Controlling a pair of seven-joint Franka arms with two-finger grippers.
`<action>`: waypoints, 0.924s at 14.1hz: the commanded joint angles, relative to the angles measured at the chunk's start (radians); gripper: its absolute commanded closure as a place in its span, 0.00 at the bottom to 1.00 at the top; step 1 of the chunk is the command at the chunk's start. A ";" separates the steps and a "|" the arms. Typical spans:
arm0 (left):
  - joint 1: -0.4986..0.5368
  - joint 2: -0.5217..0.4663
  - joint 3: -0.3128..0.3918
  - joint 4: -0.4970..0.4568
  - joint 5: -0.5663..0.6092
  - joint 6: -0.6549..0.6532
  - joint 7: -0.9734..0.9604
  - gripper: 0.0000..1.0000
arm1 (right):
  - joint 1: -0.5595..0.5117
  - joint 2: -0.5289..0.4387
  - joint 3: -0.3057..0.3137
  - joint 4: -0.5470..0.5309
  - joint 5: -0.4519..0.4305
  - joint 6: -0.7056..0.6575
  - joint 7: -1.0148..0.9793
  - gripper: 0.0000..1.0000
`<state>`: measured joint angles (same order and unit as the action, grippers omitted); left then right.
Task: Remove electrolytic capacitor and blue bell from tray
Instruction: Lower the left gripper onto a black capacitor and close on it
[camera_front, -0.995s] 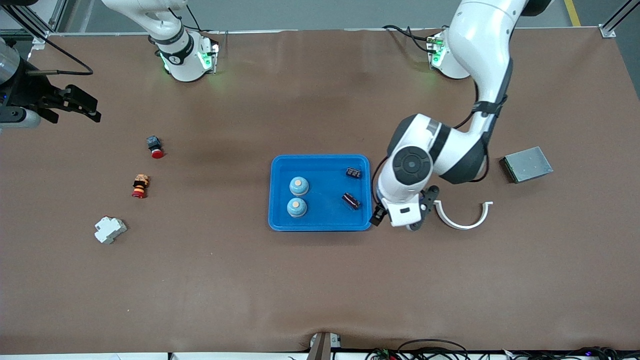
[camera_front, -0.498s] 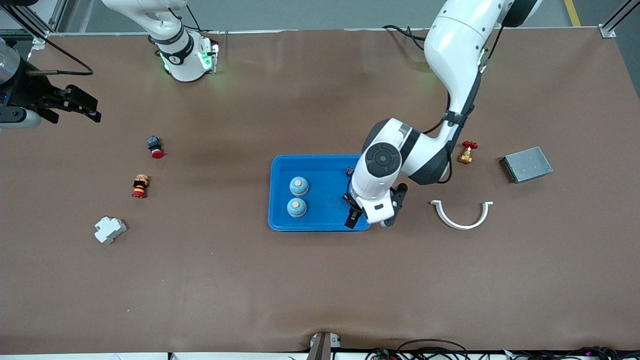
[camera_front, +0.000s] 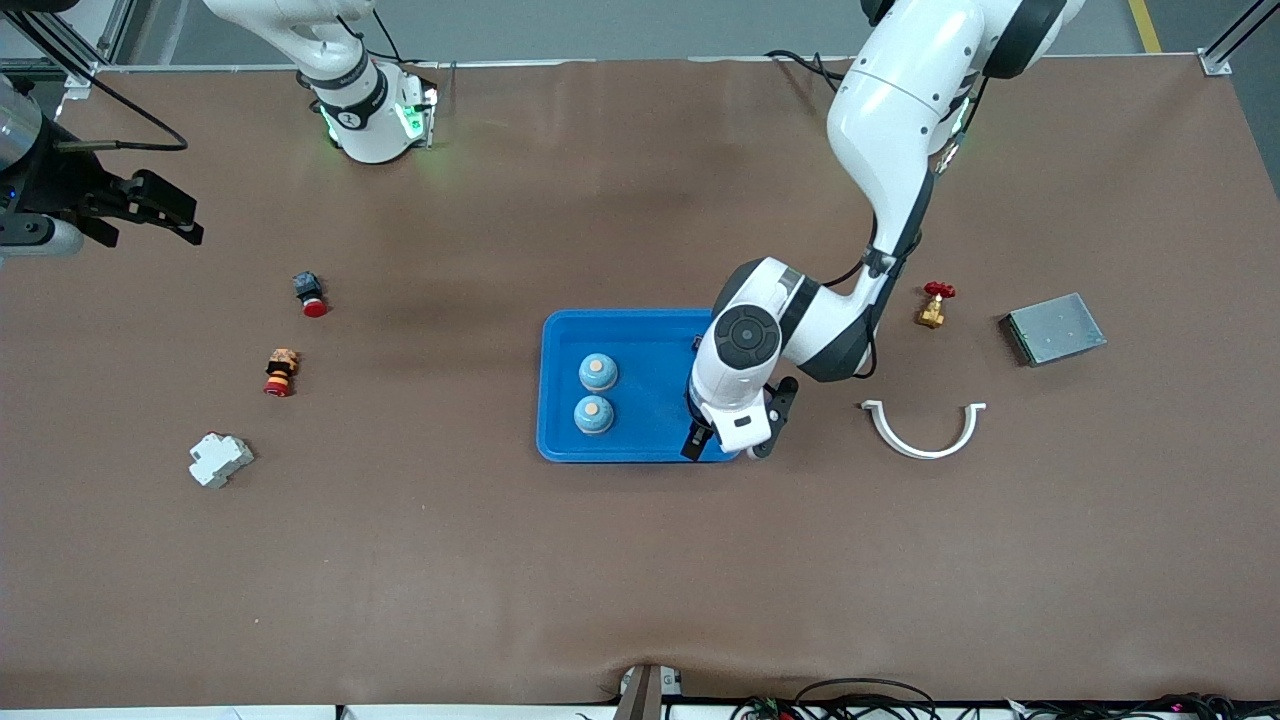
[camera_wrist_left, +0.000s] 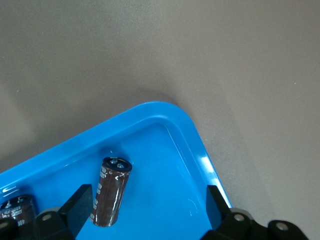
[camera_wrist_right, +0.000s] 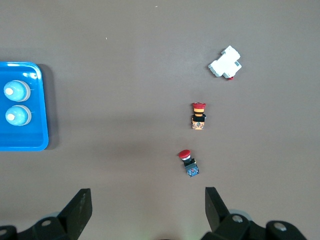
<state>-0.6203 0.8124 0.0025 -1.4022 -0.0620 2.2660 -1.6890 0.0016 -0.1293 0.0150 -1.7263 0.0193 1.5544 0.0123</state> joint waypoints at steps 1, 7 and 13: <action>-0.016 0.008 0.005 0.009 -0.007 0.003 -0.003 0.00 | 0.008 -0.032 -0.003 -0.032 0.008 0.015 0.017 0.00; -0.030 0.045 0.007 0.009 -0.005 0.003 -0.003 0.00 | 0.008 -0.032 -0.003 -0.032 0.008 0.015 0.018 0.00; -0.030 0.067 0.010 0.005 0.002 0.003 0.006 0.00 | 0.008 -0.039 -0.003 -0.047 0.008 0.019 0.018 0.00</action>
<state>-0.6451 0.8706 0.0046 -1.4030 -0.0620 2.2659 -1.6895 0.0016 -0.1293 0.0151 -1.7303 0.0193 1.5562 0.0124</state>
